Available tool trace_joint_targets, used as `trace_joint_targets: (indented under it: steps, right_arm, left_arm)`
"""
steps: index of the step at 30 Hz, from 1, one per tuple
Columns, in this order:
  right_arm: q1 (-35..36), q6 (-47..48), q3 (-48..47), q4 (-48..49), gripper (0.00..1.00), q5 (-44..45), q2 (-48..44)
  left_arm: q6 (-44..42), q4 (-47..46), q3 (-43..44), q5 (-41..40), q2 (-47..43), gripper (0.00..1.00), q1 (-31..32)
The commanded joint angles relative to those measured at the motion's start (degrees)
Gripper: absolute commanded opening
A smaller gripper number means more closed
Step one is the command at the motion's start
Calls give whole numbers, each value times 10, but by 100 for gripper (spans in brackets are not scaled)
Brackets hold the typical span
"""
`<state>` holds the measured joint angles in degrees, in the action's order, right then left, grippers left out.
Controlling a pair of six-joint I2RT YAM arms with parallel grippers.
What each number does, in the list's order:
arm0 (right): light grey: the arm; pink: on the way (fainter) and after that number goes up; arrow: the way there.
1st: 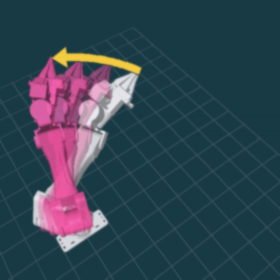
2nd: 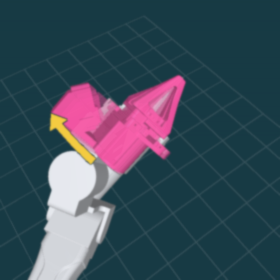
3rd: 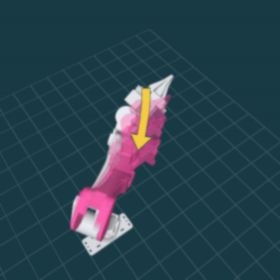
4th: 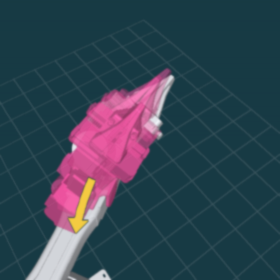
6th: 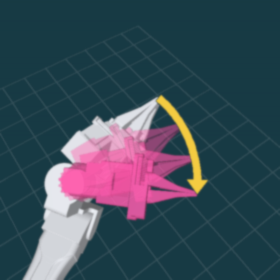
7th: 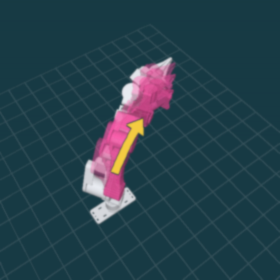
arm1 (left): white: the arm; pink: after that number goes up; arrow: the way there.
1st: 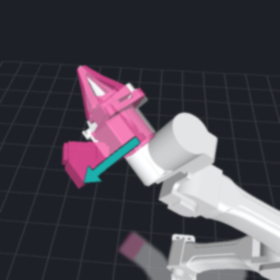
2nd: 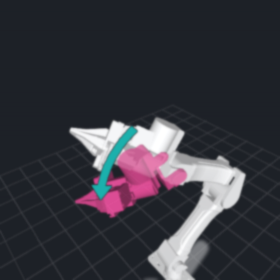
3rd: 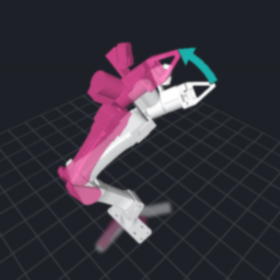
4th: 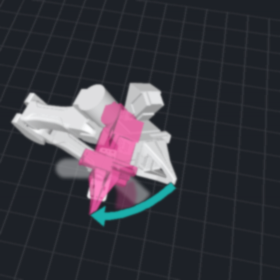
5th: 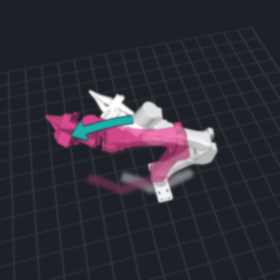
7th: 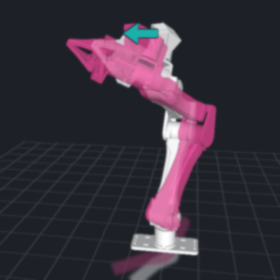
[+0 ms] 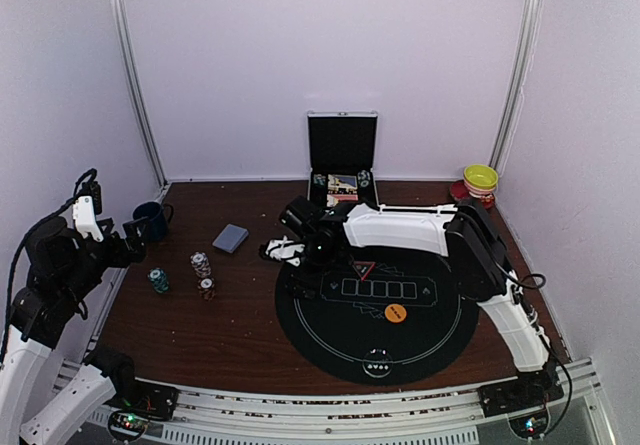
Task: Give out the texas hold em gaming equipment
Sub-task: Place the small blind button in the small blind area, then pick up the big blind button from the poker table mat.
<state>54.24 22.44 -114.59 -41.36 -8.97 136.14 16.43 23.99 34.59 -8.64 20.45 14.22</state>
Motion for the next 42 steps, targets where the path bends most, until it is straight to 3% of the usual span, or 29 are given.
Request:
trace_joint_targets:
  steps: [1, 6, 12, 18, 34, 42]
  right_arm:
    - [-7, 2, 61, -14, 100, 25, -120]
    - [-36, -3, 205, 0, 100, 50, -248]
    - [-64, 41, 388, -2, 100, 18, -370]
    - [-79, 59, 499, 11, 100, -14, -417]
    - [-106, 69, 533, 30, 88, -17, -343]
    - [-111, 82, 536, 21, 72, -27, -326]
  left_arm:
    - [-6, -26, -2, 8, -5, 98, -5]
    - [-6, -26, -2, 9, -5, 98, -5]
    - [-6, -26, -2, 9, -7, 98, -5]
    - [-6, -26, -2, 8, -7, 98, -5]
    - [-5, -26, -2, 8, -4, 98, -5]
    - [-6, -26, -2, 8, -6, 98, -5]
